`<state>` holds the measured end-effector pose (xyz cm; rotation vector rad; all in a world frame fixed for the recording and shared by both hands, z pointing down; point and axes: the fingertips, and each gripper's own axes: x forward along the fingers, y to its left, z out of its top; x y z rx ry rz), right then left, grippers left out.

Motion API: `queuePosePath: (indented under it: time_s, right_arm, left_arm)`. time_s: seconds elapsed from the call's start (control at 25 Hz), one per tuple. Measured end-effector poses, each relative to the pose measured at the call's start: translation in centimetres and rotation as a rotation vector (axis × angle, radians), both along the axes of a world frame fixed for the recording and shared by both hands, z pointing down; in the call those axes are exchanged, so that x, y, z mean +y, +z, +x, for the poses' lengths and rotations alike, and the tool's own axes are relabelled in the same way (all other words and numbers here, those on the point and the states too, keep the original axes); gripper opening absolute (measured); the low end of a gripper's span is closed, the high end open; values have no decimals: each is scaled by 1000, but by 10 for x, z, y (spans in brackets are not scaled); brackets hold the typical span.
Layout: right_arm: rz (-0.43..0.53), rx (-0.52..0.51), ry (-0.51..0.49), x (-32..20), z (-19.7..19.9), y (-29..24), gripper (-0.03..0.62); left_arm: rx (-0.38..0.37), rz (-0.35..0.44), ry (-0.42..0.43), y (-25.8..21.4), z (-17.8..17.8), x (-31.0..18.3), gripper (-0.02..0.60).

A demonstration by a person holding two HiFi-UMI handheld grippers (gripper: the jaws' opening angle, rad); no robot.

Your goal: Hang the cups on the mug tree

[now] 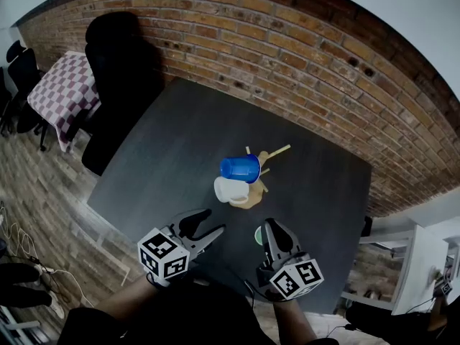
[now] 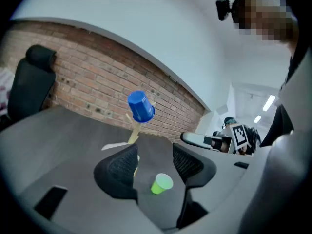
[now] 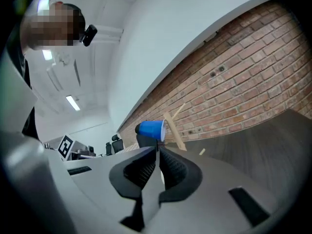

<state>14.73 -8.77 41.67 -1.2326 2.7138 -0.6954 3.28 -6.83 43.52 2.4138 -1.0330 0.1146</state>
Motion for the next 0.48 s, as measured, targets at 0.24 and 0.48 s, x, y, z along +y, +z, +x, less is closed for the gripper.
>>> queuePosePath:
  time_s: [0.24, 0.48]
  right_arm:
    - [-138, 48, -69, 44, -35, 43, 41]
    - [-239, 30, -143, 76, -67, 64, 41]
  left_arm:
    - [129, -198, 50, 41, 21, 42, 232]
    - [87, -130, 179, 27, 32, 61, 232]
